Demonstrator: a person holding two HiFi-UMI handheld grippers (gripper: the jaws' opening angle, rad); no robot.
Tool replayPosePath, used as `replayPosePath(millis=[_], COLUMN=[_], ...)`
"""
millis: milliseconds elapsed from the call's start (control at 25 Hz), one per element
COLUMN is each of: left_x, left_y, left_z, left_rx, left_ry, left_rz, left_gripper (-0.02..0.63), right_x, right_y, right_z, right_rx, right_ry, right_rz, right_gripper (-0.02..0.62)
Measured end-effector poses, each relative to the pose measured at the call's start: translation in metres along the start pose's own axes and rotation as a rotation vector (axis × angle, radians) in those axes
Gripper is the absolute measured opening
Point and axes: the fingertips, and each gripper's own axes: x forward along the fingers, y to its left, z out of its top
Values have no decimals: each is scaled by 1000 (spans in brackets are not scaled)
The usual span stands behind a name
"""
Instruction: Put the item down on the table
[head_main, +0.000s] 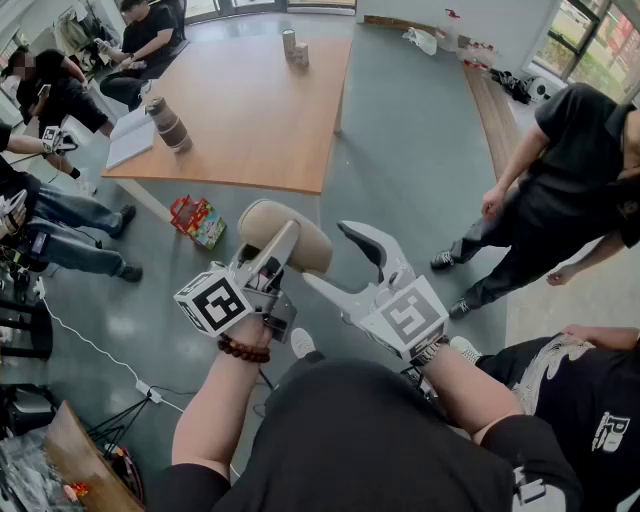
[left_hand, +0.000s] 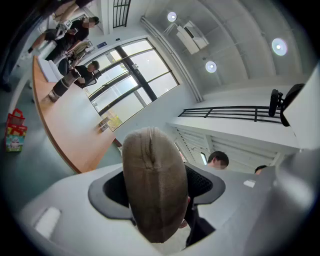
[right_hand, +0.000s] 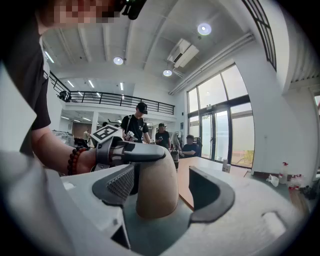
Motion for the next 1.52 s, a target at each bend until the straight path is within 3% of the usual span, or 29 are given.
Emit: replayPosePath(millis=[120, 400, 840, 1520], left_x=[3, 7, 14, 43], left_y=[18, 45, 48, 67], left_z=[18, 43, 61, 62], left_rx=[-30, -176, -323, -328], left_ry=[16, 52, 80, 124], left_rz=[-4, -20, -124, -130], left_gripper=[330, 330, 330, 333], right_x=[27, 83, 128, 145], right_y=[-2, -2, -8, -44], right_z=[3, -3, -7, -17], right_rx=[-62, -69, -81, -9], right_ry=[21, 71, 116, 99], right_rz=[-7, -30, -77, -112], right_gripper=[340, 382, 394, 359])
